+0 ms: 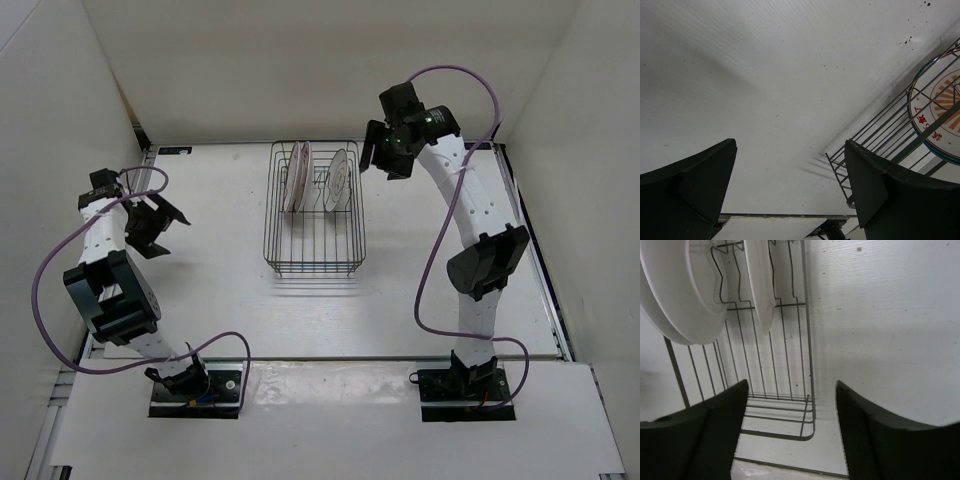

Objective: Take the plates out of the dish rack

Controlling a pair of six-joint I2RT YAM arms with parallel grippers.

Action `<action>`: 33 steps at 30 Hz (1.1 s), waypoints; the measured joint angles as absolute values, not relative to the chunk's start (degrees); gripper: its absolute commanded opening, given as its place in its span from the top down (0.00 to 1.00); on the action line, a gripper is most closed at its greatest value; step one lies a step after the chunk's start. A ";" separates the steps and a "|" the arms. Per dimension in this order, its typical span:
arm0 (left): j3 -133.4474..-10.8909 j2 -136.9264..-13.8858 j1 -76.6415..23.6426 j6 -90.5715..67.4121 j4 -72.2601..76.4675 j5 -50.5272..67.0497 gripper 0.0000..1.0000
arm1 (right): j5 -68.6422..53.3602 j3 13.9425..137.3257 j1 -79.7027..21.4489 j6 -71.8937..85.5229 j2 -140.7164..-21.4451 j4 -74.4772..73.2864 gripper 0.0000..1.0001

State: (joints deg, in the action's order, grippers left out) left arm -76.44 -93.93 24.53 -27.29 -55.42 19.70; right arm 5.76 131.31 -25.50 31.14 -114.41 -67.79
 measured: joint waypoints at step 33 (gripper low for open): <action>-71.59 -93.01 24.38 -25.91 -55.24 20.43 0.00 | 9.21 128.60 -25.87 30.06 -121.45 -56.69 0.24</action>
